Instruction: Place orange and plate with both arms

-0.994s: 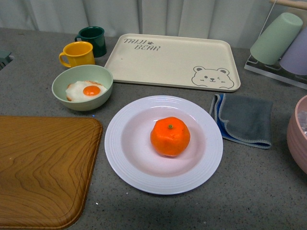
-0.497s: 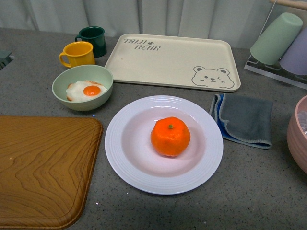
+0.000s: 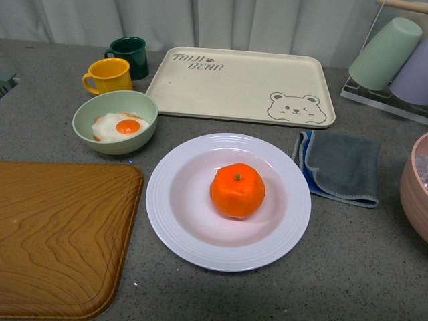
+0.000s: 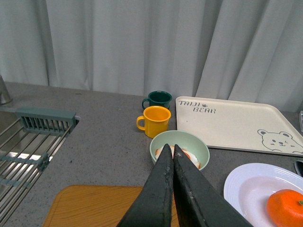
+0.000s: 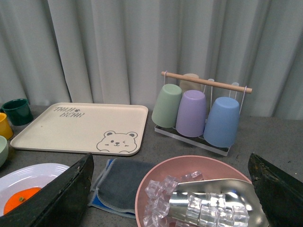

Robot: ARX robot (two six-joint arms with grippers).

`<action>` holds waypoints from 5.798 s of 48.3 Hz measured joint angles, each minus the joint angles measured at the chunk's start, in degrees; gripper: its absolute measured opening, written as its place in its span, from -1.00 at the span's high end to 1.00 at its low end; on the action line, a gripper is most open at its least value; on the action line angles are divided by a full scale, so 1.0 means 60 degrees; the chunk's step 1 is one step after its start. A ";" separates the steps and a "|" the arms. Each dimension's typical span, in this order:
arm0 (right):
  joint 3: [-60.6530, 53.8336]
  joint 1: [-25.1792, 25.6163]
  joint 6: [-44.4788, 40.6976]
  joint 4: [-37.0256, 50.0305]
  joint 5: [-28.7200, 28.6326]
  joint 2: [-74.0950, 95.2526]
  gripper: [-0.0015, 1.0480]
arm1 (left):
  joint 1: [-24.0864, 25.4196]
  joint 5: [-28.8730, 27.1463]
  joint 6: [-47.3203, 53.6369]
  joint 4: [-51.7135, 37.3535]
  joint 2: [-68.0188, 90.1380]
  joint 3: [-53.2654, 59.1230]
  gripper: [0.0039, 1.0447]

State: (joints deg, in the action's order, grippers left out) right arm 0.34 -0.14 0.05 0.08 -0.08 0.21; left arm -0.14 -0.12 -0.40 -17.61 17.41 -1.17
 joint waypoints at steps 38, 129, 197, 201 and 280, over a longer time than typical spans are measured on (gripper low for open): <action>0.0000 0.0000 0.0000 0.0000 0.0000 0.0000 -0.82 | 0.0000 0.0018 -0.0004 0.2914 -0.2852 0.0000 0.34; 0.4521 -0.1158 0.5708 0.4554 -0.5184 1.7635 -0.81 | 0.0000 0.0007 0.0022 0.2922 -0.2867 0.0000 -0.88; 0.7202 -0.2335 0.9227 0.4998 -0.5552 2.0567 0.61 | 0.0000 0.0015 0.0022 0.2922 -0.2867 0.0000 -0.88; 0.7144 -0.2342 0.9143 0.5016 -0.5949 2.0673 0.81 | 0.0000 0.0007 0.0022 0.2925 -0.2867 0.0000 -0.88; 1.4925 -0.1392 1.0058 0.4860 -0.6517 2.3977 0.98 | 0.0000 0.0018 0.0022 0.2929 -0.2871 0.0000 -0.88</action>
State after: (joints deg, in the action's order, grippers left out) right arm 89.89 -8.49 60.40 29.23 -39.18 144.07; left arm -0.14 -0.01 -0.27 -0.03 0.19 -1.17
